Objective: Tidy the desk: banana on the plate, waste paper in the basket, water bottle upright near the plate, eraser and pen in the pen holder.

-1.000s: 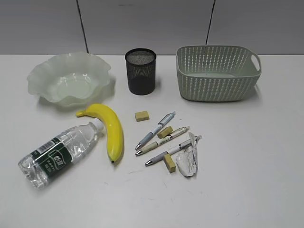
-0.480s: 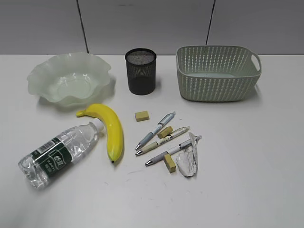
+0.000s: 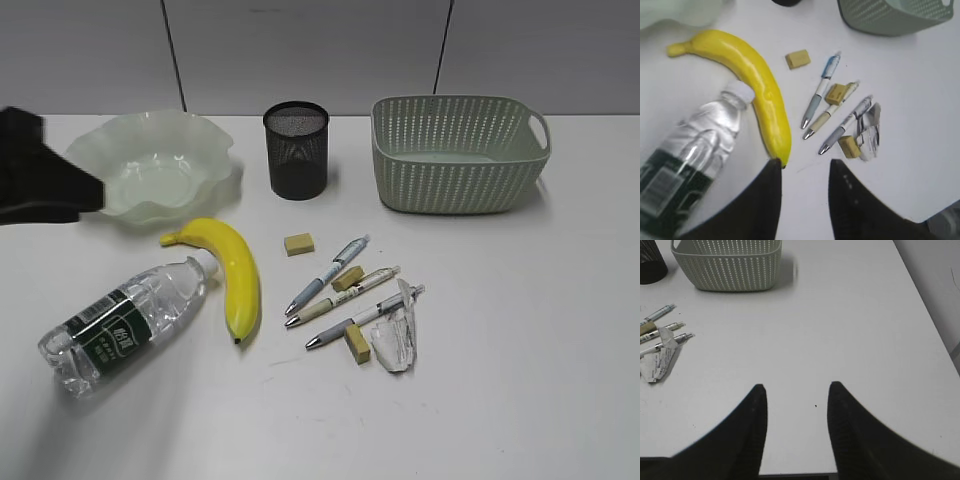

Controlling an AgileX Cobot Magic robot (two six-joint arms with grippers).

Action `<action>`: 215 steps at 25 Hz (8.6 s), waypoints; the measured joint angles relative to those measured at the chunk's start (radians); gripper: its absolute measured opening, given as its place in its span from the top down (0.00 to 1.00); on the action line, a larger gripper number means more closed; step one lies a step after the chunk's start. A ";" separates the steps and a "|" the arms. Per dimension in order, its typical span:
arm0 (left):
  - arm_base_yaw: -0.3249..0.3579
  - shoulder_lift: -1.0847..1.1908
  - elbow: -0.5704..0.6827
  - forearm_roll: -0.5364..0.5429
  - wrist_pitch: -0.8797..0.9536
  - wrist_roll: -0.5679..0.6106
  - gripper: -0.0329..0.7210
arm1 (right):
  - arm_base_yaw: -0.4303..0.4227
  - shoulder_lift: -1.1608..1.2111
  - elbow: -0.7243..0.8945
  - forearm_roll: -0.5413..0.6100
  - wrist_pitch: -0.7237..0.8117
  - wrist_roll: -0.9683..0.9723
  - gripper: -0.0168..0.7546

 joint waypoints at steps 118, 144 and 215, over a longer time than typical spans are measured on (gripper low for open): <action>-0.059 -0.089 -0.576 0.872 0.514 -0.575 0.37 | 0.000 0.000 0.000 0.000 0.000 0.001 0.55; -0.059 -1.243 0.236 0.867 0.373 -0.518 0.42 | 0.012 0.247 -0.017 0.365 -0.083 -0.293 0.55; -0.059 -1.243 0.236 0.831 0.372 -0.494 0.45 | 0.469 1.722 -0.716 -0.306 -0.469 0.234 0.91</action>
